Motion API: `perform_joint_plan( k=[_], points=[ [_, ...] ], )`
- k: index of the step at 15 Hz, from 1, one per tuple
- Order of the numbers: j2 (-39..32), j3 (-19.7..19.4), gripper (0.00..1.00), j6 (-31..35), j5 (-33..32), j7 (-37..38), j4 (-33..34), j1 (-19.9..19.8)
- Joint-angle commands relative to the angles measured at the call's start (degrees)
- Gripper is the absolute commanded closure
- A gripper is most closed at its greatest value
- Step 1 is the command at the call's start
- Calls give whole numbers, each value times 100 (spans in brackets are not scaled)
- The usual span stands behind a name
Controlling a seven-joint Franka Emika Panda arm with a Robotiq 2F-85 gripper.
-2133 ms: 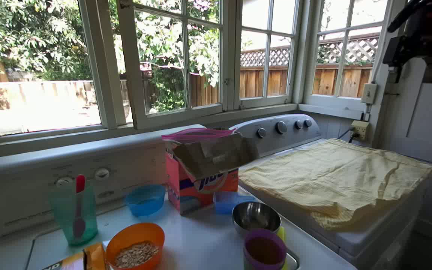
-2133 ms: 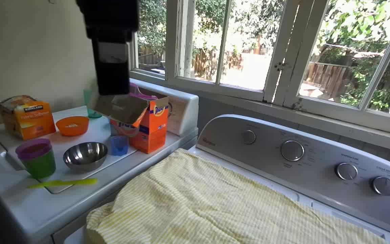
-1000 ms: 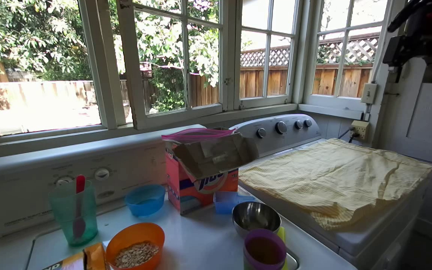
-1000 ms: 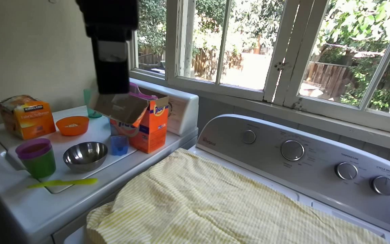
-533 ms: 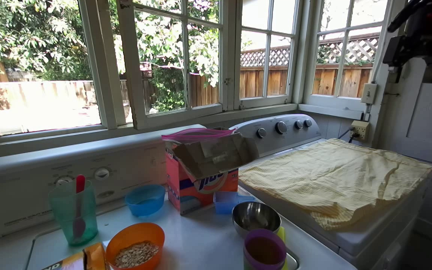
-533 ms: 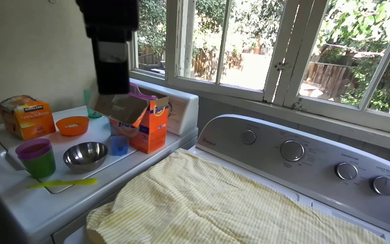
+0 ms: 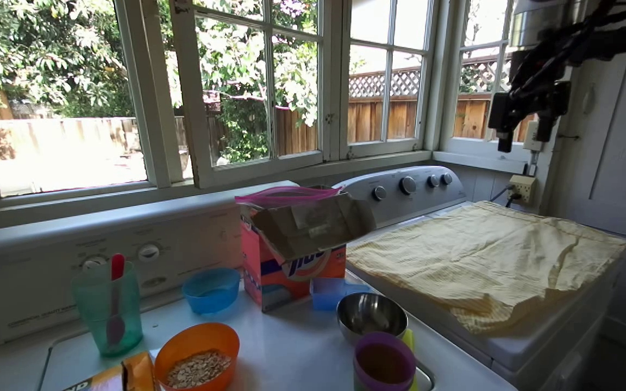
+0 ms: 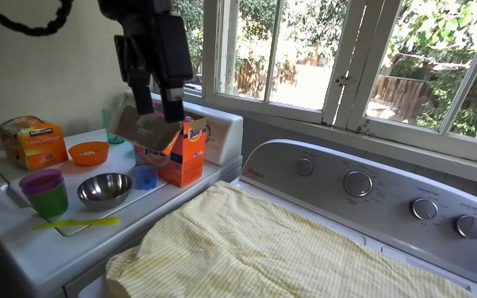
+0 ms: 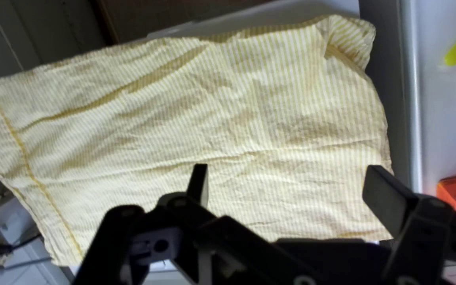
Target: Fold the towel once
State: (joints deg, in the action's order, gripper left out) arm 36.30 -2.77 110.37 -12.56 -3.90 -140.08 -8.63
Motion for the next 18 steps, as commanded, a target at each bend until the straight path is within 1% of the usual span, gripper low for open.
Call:
perform_joint_plan(
  k=[1,2,3,4,10,12,14,18],
  points=[
    [-259,506,0,1224,-472,615,-594,227],
    [-446,603,0,1632,-519,782,-716,267],
    [-212,434,0,1034,-311,515,-458,289],
    [-303,494,0,1155,-324,590,-519,319],
    [-275,411,0,1144,-313,565,-437,310],
    [-767,543,0,1388,-405,701,-393,328],
    [-1111,603,0,1760,-447,727,-427,382],
    [-1957,505,0,2248,-237,326,-253,596]
  ],
)
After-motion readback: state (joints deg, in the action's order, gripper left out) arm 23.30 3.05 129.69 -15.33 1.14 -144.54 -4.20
